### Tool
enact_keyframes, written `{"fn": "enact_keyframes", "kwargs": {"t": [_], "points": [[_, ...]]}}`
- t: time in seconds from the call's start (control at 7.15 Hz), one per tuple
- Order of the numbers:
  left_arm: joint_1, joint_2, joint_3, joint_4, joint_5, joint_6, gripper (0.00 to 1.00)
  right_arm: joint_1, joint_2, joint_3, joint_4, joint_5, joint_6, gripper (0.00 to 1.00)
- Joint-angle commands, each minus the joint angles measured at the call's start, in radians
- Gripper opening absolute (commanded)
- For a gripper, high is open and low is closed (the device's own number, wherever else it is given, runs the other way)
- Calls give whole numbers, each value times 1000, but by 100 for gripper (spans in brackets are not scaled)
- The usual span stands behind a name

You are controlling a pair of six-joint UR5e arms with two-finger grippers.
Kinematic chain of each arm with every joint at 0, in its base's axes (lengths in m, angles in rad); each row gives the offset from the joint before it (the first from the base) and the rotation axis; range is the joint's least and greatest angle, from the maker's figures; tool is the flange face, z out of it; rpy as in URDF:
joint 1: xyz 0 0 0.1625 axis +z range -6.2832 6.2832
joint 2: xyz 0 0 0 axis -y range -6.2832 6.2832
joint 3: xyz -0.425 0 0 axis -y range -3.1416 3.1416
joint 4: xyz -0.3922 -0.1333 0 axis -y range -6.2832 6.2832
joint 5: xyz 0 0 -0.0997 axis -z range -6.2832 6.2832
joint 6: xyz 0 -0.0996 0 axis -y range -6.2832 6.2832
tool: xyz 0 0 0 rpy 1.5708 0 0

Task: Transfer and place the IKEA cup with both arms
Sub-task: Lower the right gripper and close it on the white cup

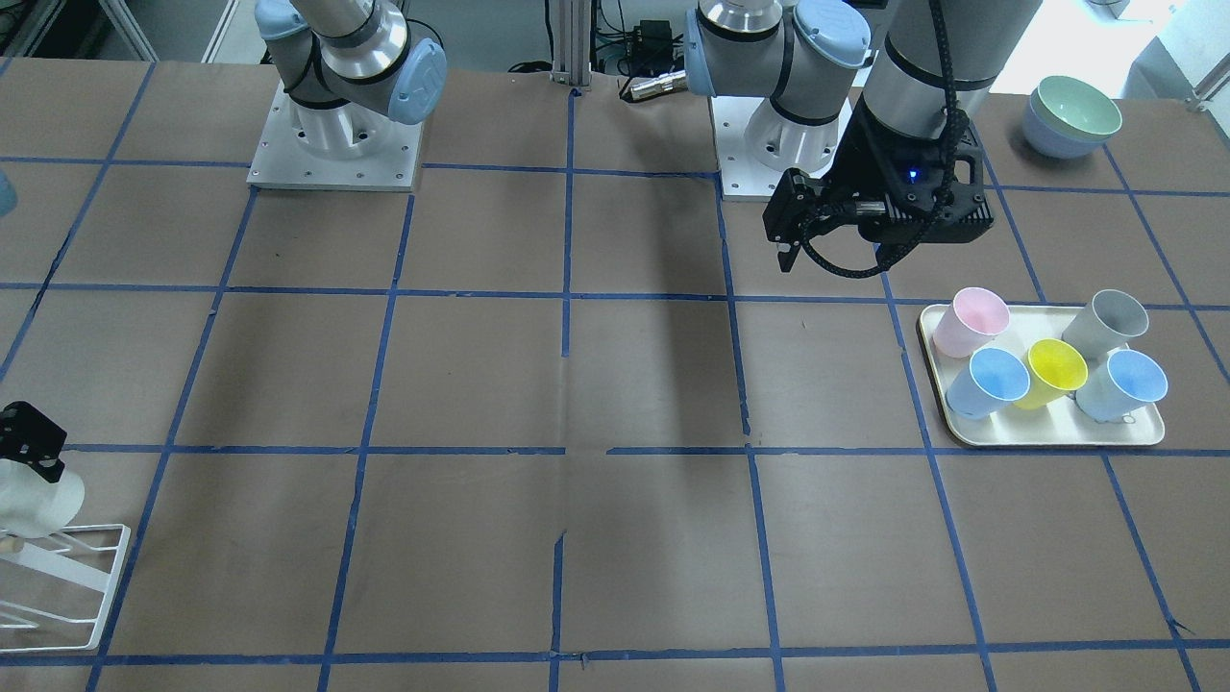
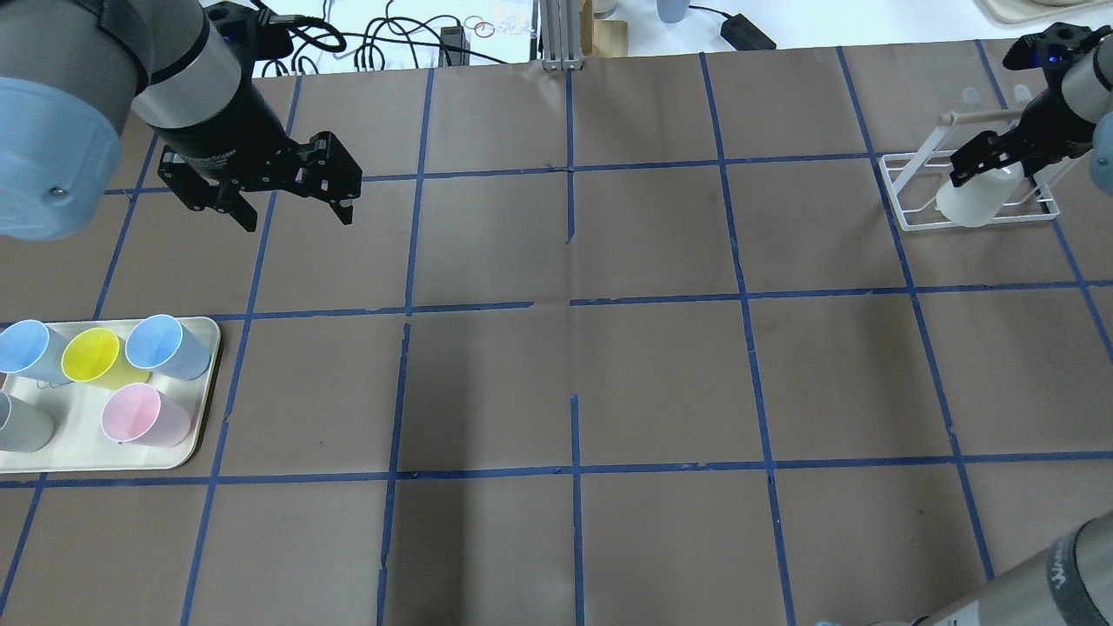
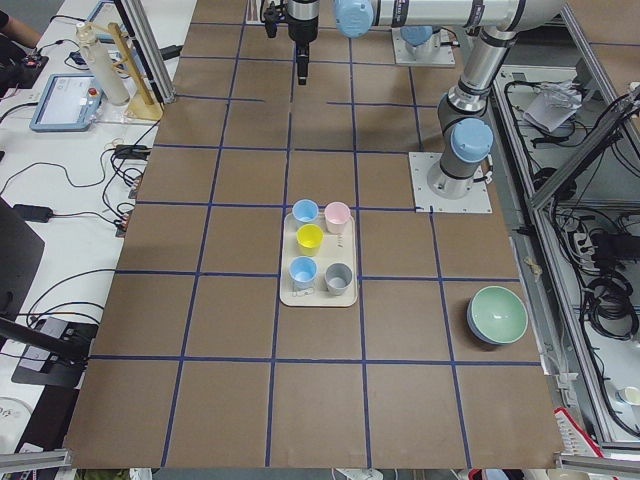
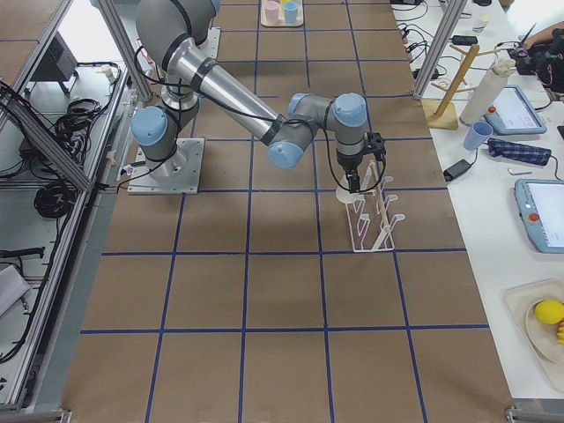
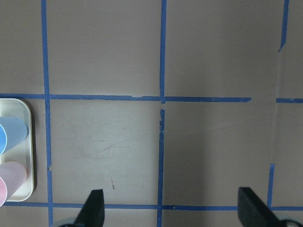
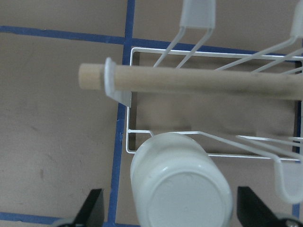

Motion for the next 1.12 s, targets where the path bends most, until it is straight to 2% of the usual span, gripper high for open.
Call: {"fn": "enact_keyframes", "kwargs": {"t": [0.0, 0.14, 0.7, 0.98], "points": [[0, -2, 2, 0, 0, 0, 100, 0, 1, 0, 1, 2, 0, 95], [0, -2, 4, 0, 0, 1, 100, 0, 1, 1, 1, -4, 0, 88], [0, -3, 5, 0, 0, 1, 100, -1, 1, 1, 8, -4, 3, 78], [0, -3, 5, 0, 0, 1, 100, -1, 1, 0, 8, -7, 3, 54]]}}
